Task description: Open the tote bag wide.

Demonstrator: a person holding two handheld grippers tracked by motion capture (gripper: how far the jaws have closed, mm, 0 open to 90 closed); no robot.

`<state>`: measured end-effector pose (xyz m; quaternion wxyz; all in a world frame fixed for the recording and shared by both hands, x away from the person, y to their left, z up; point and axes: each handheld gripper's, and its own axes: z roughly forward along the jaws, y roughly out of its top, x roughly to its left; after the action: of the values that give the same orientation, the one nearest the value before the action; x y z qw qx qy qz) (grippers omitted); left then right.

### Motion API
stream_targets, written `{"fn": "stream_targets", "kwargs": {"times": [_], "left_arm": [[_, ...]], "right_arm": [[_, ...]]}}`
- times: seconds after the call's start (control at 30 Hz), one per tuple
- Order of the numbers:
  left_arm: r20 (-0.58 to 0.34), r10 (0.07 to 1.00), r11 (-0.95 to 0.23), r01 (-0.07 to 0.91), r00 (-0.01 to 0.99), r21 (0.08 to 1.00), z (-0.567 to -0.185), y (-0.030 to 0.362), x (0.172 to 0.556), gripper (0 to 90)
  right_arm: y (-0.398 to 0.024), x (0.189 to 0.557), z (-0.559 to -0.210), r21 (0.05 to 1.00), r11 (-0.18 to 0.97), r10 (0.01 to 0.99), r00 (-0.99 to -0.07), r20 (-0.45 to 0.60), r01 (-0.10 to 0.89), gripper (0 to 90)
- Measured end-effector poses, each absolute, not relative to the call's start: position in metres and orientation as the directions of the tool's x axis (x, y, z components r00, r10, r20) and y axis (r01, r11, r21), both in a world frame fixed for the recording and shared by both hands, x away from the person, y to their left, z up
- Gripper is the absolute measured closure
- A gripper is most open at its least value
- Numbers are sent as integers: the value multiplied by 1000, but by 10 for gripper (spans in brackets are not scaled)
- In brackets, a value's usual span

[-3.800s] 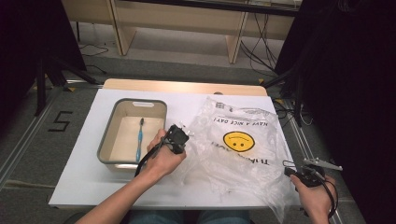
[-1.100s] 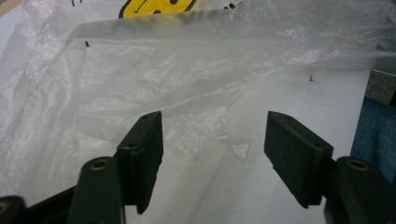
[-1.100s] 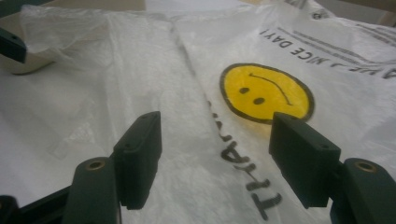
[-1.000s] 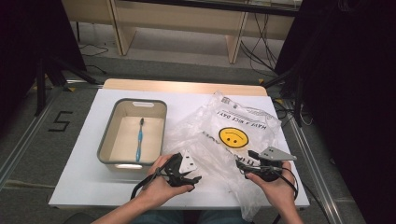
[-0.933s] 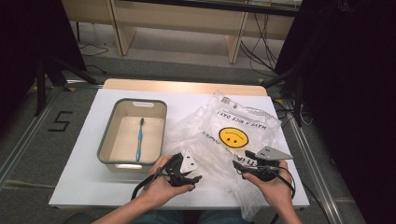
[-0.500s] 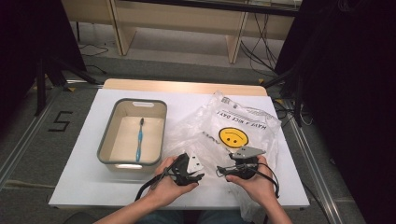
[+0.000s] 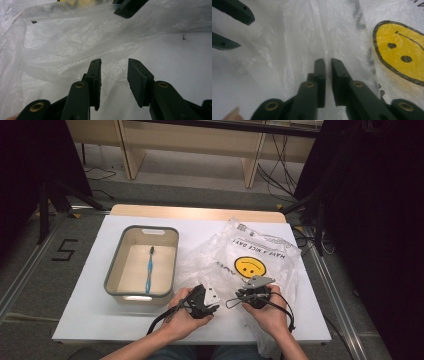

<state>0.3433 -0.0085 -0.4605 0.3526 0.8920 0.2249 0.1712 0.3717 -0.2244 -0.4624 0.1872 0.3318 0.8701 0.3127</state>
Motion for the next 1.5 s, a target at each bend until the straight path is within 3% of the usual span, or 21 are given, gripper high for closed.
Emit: {"fn": "stream_targets", "kwargs": {"times": [0.07, 0.3, 0.43, 0.93, 1.5], "left_arm": [[145, 527, -647, 285, 838, 707, -463, -11, 345, 661], [183, 555, -644, 280, 811, 712, -472, -21, 353, 825], [197, 563, -653, 286, 803, 702, -478, -27, 360, 863], [256, 525, -706, 247, 812, 664, -489, -35, 368, 891], [252, 519, -707, 245, 817, 663, -490, -34, 369, 891]], "right_arm": [[-225, 372, -461, 676, 571, 704, -701, -112, 466, 897], [-228, 369, -445, 718, 524, 732, -674, -104, 458, 900], [-227, 367, -439, 725, 515, 733, -674, -95, 457, 900], [-235, 375, -408, 778, 450, 773, -627, -93, 438, 900], [-239, 386, -378, 849, 370, 816, -569, -102, 377, 900]]}}
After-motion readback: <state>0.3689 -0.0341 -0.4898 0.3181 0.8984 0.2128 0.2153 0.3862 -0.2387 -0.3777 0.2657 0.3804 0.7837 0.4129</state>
